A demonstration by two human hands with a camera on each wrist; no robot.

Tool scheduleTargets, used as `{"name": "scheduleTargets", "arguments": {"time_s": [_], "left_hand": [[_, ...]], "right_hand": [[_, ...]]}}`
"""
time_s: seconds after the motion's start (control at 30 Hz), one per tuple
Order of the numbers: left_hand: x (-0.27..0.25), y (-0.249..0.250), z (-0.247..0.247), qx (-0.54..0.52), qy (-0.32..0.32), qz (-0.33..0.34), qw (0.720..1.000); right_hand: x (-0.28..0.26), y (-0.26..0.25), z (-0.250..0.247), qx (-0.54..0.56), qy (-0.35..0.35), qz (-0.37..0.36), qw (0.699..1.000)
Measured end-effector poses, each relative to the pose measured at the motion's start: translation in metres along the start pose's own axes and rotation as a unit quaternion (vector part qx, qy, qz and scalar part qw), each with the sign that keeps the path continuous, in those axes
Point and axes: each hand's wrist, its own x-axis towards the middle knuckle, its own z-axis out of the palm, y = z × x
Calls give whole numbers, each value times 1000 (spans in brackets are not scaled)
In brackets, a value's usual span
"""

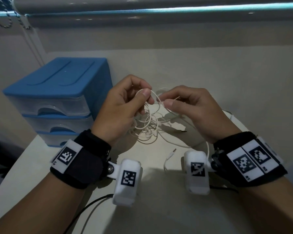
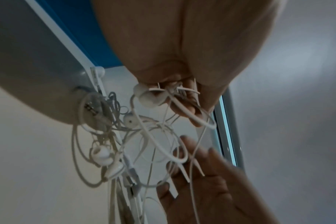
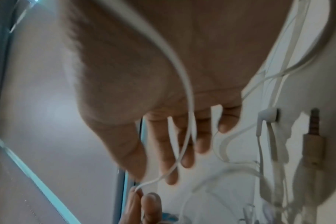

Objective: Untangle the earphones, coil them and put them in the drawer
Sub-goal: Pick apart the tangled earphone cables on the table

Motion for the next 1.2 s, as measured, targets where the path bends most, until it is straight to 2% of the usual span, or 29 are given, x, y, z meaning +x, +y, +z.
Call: {"name": "scheduleTargets", "arguments": {"time_s": [0.13, 0.23, 0.3, 0.43, 0.6, 0.7, 0.77, 0.87, 1.0, 1.1, 1.2], "left_hand": [[0, 0, 1, 7, -35, 14, 999], [-1, -2, -1, 22, -51, -9, 998], [-1, -5, -2, 50, -73, -41, 995], [-2, -10, -1, 77, -109, -108, 985], [-3, -7, 0, 63, -70, -141, 986], [-1, -5, 0, 44, -47, -139, 988], [0, -4, 0, 23, -28, -140, 990], [0, -5, 0, 17, 4, -141, 990], [1, -5, -1, 14, 14, -140, 990], [0, -3, 2, 8, 3, -145, 989], [0, -2, 1, -5, 1, -150, 989]], "right_hand": [[-2, -2, 7, -21, -33, -35, 999], [-1, -4, 9, 5, -20, -37, 999], [-1, -6, 8, 22, 18, -34, 999], [3, -4, 1, 55, 141, -18, 988], [7, -3, -14, 176, 292, 42, 939], [6, -2, -18, 179, 350, 57, 918], [6, -1, -20, 156, 369, 69, 914], [5, -3, -19, 133, 349, 89, 923], [4, -7, -11, 204, 252, 136, 936], [5, -10, -11, 279, 219, 155, 922], [6, -11, -13, 329, 230, 172, 900]]}}
